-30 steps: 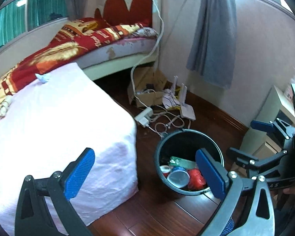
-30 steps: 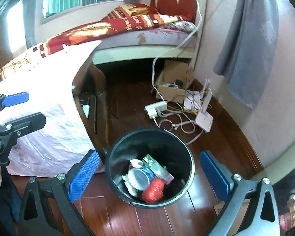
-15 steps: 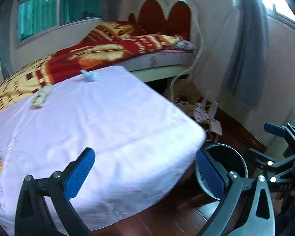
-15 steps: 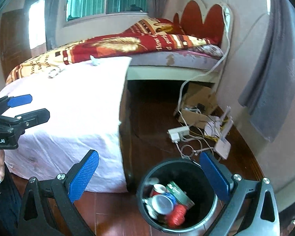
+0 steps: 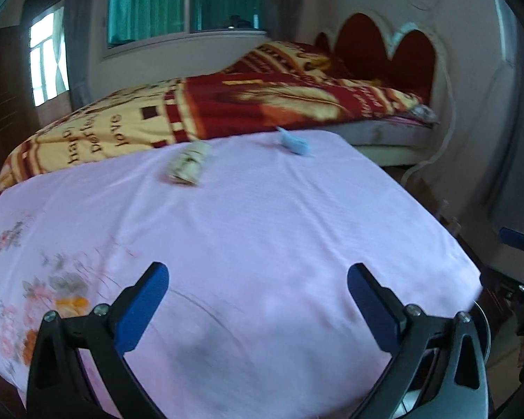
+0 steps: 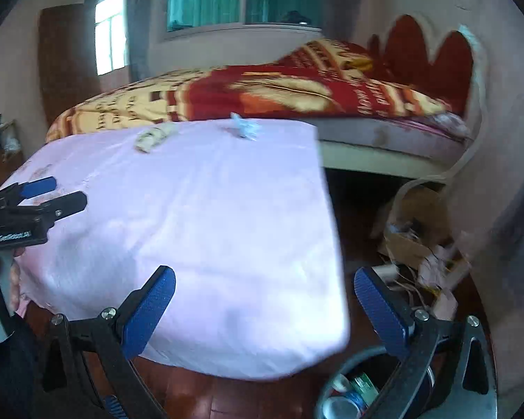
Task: Collect trash
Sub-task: 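Move both tools back to the cloth bundle and blue mask on the bed, then grasp beige cloth bundle with left tool while right tool grasps blue mask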
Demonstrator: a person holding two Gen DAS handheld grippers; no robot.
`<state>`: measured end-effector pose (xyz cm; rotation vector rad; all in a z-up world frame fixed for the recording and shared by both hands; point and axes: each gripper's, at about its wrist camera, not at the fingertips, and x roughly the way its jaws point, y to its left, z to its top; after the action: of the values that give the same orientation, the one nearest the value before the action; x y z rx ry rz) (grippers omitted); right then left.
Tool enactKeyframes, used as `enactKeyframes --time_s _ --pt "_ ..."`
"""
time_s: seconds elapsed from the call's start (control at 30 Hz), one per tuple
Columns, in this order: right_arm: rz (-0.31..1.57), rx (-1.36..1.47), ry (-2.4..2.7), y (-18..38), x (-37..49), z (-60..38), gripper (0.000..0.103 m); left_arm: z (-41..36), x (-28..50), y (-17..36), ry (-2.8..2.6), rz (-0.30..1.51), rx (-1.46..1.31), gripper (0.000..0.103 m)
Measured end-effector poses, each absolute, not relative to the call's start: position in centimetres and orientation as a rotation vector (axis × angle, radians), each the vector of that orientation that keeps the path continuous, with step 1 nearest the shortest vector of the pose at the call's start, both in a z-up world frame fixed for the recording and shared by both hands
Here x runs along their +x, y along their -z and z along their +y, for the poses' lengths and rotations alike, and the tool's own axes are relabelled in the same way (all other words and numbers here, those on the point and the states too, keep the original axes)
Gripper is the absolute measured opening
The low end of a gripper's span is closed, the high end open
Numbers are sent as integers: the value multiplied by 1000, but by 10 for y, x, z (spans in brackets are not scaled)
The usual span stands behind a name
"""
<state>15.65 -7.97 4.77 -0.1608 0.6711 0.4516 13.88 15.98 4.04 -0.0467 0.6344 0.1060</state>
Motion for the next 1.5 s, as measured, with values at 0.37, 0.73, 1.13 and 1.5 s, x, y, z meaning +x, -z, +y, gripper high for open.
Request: enactKeyframes --time_s 0.37,0.73,1.13,1.5 --pt "731 -176 -565 -53 308 19 103 236 237 -32 -203 686 -36 88" --pt "820 -227 -533 -19 444 81 83 274 328 -12 -176 774 -69 80" --pt "893 -243 -470 5 492 110 62 292 365 3 -121 861 -145 73" --pt "943 -170 -450 8 506 104 27 288 383 5 -101 885 -131 44"
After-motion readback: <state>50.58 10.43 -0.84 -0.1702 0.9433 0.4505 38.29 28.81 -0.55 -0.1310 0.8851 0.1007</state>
